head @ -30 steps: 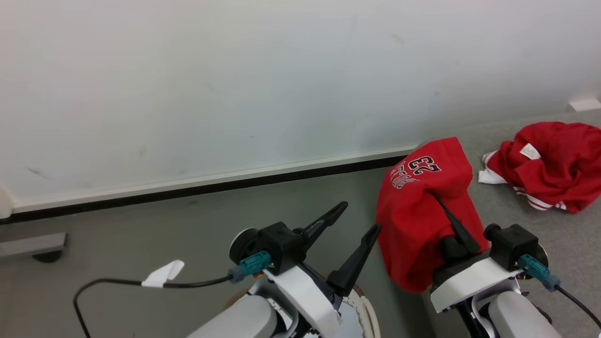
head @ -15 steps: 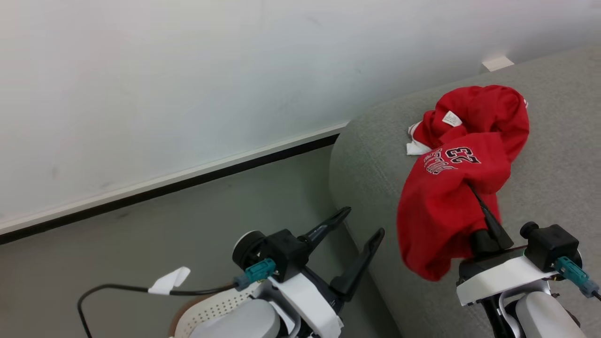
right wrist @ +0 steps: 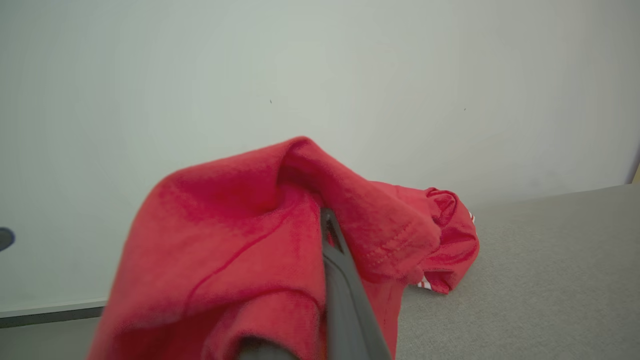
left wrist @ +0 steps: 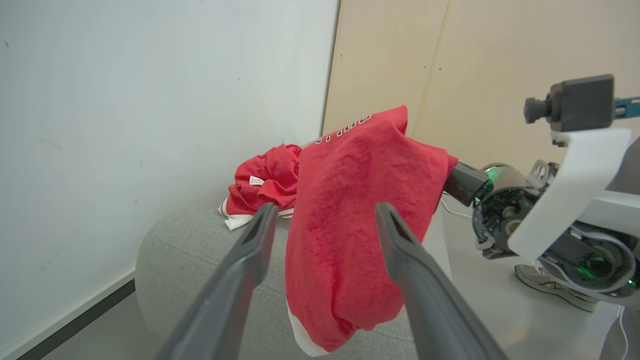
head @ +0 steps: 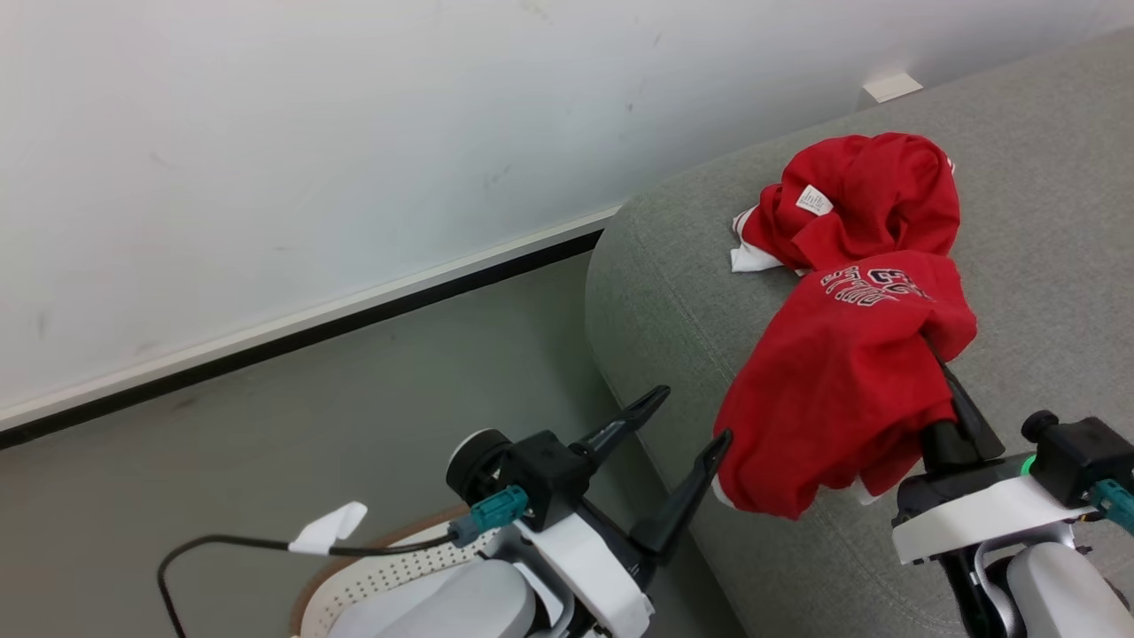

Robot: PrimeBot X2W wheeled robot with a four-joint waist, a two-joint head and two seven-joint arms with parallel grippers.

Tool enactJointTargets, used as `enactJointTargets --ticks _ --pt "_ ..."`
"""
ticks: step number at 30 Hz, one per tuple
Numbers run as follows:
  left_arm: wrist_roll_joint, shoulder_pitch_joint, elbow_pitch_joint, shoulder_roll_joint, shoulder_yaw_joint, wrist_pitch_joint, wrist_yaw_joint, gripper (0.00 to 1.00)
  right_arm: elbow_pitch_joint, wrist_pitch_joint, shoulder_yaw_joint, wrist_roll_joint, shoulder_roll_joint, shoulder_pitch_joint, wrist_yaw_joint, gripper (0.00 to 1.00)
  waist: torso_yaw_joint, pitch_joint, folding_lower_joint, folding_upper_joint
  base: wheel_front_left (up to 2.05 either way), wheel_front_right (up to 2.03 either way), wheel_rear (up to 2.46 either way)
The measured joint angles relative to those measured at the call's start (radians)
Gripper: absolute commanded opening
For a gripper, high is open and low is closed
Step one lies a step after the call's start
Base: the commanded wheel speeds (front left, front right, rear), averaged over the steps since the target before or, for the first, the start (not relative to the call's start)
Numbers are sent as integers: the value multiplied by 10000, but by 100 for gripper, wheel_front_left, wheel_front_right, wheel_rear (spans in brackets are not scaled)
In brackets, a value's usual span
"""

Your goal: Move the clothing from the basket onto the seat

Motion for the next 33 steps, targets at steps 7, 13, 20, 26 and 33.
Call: enactJointTargets --ticks 7,13,20,26,33 --pt "194 -12 67 -40 163 -4 -203 100 -44 0 -502 69 -587 -630 0 0 266 317 0 0 0 0 0" --pt "332 -265 98 19 182 -4 -322 100 523 0 -1080 174 -1494 -1672 0 0 544 868 0 0 0 0 0" --pt "464 -639 21 307 146 184 -405 100 1708 36 -1595 282 -2615 -3205 0 0 889 1795 1 0 0 0 0" --pt "629 -1064 -184 508 171 368 -422 100 3139 171 -2010 303 -3511 -4370 4 0 1207 2713 1 0 0 0 0" --pt "709 -1502 -301 654 245 458 -460 100 4824 794 -1783 104 -4249 -5507 6 0 1643 3706 2 0 0 0 0"
